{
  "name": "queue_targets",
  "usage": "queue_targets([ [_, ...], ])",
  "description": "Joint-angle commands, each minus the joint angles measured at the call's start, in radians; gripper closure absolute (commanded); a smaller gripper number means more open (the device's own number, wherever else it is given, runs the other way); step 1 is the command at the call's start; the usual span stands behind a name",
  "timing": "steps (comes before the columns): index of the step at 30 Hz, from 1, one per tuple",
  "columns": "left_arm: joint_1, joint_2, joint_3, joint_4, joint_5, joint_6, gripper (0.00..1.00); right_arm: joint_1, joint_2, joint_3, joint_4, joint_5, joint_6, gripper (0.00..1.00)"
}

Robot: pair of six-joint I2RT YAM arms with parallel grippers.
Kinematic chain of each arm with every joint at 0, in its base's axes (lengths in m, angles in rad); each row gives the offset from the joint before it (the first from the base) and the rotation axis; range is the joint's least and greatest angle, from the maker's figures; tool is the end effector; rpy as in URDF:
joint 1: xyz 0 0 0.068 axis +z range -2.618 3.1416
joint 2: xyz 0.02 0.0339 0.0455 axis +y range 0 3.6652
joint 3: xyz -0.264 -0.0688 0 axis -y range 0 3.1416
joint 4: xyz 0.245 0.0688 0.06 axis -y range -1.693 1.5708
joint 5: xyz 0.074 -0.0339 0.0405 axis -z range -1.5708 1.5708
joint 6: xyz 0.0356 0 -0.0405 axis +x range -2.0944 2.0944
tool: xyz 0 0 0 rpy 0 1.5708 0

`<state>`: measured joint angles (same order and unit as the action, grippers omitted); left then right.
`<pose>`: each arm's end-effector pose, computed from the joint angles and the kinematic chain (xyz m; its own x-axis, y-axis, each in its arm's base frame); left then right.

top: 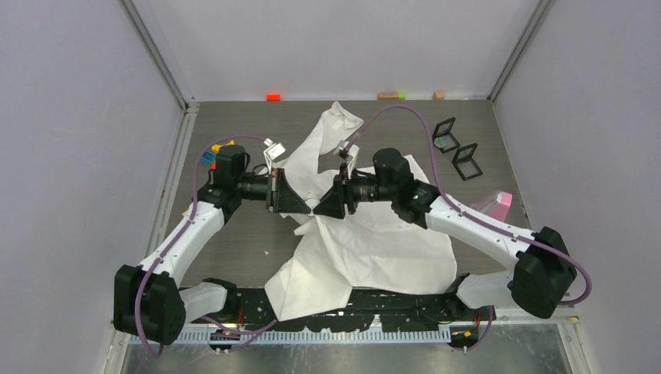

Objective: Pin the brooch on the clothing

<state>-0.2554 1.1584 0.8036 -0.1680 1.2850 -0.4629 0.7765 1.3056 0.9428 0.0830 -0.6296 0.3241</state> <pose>0.2212 -0.0931 0.2846 -0.8232 0.0848 -0.5613 0.5677 0.1125 -0.8155 0.1993 0.2251 0.3090 -0.4957 -0.1261 -0.8593 -0.8569 0.2323 0.4602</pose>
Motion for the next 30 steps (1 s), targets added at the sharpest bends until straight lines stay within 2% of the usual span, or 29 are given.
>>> queue_targets([
  [1,-0.01,-0.032,-0.001,0.045,0.052,0.009,1.0,-0.002,0.008,0.046,0.066,-0.029,0.025,0.51],
  [5,-0.016,-0.031,-0.001,0.047,0.058,0.01,1.0,-0.002,0.015,0.047,0.07,-0.02,0.03,0.58],
  [9,-0.026,-0.032,-0.004,0.047,0.064,0.012,1.0,-0.003,0.028,0.055,0.064,-0.019,0.04,0.76],
  [13,-0.035,-0.036,-0.004,0.047,0.071,0.015,1.0,-0.002,0.041,0.067,0.046,-0.021,0.042,0.84],
  [21,-0.048,-0.036,-0.004,0.048,0.08,0.016,1.0,-0.003,0.072,0.112,-0.034,0.024,0.04,0.9],
  [30,-0.057,-0.032,-0.006,0.047,0.085,0.015,1.0,-0.002,0.122,0.155,-0.075,0.029,0.04,0.93],
])
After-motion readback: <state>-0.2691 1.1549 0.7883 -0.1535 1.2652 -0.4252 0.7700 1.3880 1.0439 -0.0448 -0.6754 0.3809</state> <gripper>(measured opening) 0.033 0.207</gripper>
